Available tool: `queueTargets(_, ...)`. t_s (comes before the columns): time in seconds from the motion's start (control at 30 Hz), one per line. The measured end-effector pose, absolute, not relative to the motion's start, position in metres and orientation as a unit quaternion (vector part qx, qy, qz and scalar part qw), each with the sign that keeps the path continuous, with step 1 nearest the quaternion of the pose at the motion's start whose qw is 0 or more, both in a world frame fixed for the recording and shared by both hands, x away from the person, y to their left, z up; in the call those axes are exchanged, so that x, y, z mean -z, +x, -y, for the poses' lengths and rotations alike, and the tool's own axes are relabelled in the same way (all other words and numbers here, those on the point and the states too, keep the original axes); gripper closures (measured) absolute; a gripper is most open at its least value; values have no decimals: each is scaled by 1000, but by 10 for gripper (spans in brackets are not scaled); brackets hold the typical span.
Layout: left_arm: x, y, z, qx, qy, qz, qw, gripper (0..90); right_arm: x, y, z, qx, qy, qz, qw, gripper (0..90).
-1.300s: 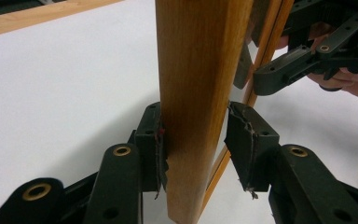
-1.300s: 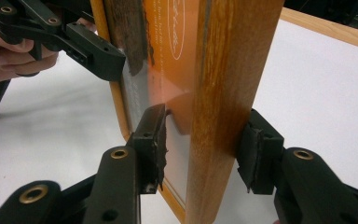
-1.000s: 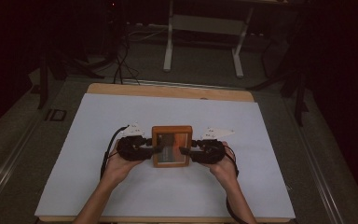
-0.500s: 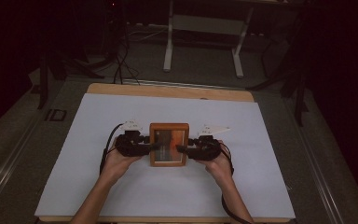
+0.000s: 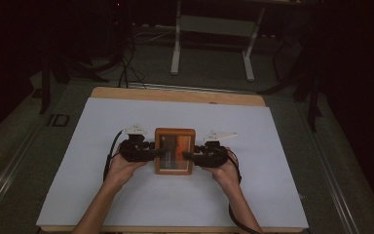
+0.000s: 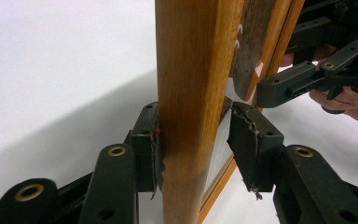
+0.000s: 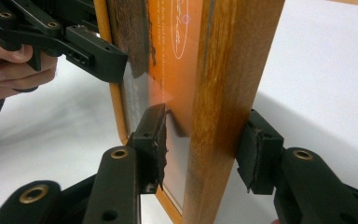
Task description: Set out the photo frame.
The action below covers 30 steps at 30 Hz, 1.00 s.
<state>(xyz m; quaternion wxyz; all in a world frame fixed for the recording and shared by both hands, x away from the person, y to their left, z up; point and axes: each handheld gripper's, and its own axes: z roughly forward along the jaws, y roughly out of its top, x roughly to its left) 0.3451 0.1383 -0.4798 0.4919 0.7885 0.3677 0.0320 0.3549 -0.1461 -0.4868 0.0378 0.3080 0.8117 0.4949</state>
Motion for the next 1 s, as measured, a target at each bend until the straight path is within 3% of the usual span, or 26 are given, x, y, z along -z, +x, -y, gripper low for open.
queueTargets(1.0, 487, 352, -137, -22, 777, -388, 495, 534, 495, 360, 147, -500, 324, -803, 25, 564)
